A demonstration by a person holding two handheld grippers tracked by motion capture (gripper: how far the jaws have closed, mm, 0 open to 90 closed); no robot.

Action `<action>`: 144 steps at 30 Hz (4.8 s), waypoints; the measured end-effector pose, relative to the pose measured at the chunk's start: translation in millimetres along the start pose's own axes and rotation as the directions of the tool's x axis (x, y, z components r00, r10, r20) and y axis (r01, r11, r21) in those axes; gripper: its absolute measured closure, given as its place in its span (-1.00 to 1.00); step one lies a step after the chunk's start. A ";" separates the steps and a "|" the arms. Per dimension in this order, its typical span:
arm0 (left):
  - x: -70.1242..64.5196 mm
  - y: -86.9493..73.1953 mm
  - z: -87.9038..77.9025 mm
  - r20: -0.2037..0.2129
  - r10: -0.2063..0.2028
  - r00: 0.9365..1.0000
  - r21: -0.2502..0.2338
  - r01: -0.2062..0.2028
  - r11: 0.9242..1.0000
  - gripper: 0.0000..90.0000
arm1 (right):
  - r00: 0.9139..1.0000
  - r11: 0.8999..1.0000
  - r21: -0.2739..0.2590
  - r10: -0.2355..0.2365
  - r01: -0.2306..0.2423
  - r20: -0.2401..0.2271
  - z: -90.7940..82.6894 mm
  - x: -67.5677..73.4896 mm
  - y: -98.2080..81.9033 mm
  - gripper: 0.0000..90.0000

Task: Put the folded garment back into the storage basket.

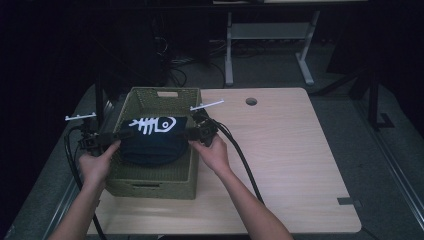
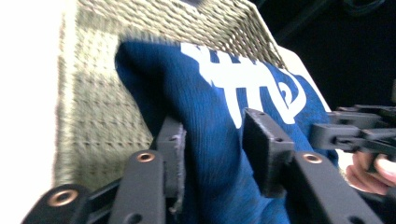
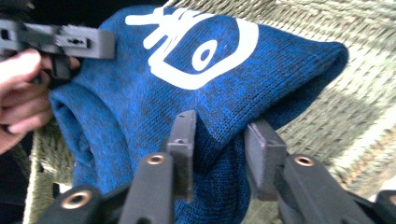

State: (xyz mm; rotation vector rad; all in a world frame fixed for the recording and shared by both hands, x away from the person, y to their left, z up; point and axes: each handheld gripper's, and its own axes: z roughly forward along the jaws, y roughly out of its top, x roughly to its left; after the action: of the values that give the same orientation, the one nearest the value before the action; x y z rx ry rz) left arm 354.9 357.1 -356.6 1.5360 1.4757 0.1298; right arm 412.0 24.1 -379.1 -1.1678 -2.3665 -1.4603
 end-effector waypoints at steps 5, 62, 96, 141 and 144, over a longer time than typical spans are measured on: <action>-0.2 2.0 -5.5 0.002 0.004 1.000 -0.038 -0.004 0.999 0.27 | 0.999 0.999 -0.031 -0.035 0.036 0.040 -12.3 4.7 7.3 0.24; -102.7 -1.8 17.6 0.243 0.183 0.953 -0.125 -0.157 0.980 -0.35 | 0.996 0.986 -0.151 -0.062 0.072 0.070 -123.3 -36.7 -4.3 -0.37; -165.0 -8.9 60.9 0.330 0.251 0.910 -0.080 -0.238 0.968 -0.45 | 0.987 0.975 -0.221 0.023 0.014 0.160 -207.0 -83.9 -45.5 -0.41; -246.2 -39.7 129.8 0.391 0.344 0.854 -0.016 -0.368 0.930 -0.58 | 0.956 0.962 -0.267 0.130 -0.057 0.264 -267.6 -135.8 -112.3 -0.44; -250.5 -47.0 135.4 0.403 0.350 0.846 -0.014 -0.377 0.926 -0.58 | 0.953 0.962 -0.265 0.137 -0.063 0.272 -271.9 -138.6 -118.3 -0.45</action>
State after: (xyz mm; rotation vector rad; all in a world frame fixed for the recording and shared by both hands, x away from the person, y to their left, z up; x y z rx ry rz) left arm 344.4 70.0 -330.1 1.7626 0.8639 -0.0131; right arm 354.5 -298.1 -385.4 -1.6426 -2.2969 -1.6991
